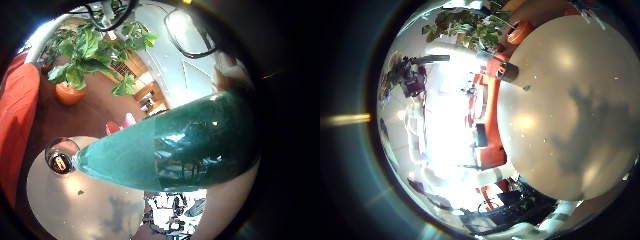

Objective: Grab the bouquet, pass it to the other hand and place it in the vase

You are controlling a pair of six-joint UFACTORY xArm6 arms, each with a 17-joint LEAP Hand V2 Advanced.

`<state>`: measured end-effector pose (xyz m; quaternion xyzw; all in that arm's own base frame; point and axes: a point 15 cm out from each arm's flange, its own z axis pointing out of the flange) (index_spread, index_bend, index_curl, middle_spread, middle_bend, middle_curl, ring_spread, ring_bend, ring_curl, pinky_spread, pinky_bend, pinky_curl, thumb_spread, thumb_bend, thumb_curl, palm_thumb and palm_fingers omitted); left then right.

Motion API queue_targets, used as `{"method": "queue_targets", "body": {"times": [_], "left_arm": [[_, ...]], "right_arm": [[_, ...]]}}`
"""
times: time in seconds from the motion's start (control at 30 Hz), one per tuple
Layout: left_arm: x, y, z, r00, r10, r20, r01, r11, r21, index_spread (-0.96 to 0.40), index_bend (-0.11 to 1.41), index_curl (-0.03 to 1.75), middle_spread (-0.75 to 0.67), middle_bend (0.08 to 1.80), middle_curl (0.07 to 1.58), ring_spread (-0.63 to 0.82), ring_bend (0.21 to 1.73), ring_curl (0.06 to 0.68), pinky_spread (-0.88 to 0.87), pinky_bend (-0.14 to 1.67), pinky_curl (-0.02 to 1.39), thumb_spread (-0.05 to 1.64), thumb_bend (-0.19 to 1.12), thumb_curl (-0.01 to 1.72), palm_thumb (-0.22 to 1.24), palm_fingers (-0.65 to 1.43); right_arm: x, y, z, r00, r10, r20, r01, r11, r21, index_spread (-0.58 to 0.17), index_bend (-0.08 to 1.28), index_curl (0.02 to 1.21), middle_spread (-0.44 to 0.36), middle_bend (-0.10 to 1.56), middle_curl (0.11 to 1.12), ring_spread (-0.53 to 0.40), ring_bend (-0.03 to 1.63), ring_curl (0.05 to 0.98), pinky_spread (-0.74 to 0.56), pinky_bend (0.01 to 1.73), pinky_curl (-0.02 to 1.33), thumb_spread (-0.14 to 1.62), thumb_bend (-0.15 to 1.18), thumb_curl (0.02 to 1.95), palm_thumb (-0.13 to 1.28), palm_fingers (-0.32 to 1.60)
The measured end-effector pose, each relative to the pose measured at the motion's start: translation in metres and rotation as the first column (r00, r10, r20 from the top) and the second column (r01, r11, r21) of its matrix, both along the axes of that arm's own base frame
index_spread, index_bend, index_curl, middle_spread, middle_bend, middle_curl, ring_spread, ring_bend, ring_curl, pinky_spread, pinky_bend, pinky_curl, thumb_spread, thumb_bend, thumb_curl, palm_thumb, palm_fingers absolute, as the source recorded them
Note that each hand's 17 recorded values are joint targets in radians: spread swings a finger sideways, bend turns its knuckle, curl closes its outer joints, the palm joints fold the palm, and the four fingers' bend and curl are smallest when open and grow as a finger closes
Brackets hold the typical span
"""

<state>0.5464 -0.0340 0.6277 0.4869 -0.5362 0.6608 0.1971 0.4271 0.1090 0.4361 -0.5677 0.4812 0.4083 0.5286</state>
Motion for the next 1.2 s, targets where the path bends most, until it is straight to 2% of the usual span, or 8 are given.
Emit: {"method": "queue_targets", "body": {"times": [0.47,1.2], "left_arm": [[0.047,0.019,-0.042,0.998,0.020,-0.051,-0.022,0.999,-0.036,-0.76,0.58,1.36,-0.45,1.24,0.83,-0.39,1.52,0.576,-0.70,0.97,1.36,1.11,0.06,0.98,1.07,1.07],[0.068,0.030,-0.081,0.989,0.025,-0.149,-0.036,0.997,-0.071,-0.76,0.53,1.41,-0.45,1.23,0.84,-0.40,1.51,0.578,-0.73,0.96,1.37,1.12,0.02,0.98,1.07,1.06]], "right_arm": [[-0.001,-0.001,0.000,1.000,-0.001,0.002,0.001,1.000,0.001,-0.353,0.16,0.26,0.075,0.18,0.30,0.192,0.42,0.256,0.41,0.55,0.32,1.04,-0.02,0.53,0.78,-0.01],[-0.004,-0.001,-0.007,1.000,0.003,-0.003,-0.003,1.000,0.000,-0.330,0.17,0.29,0.074,0.18,0.30,0.191,0.42,0.258,0.42,0.54,0.31,1.04,-0.02,0.54,0.79,0.02]]}}
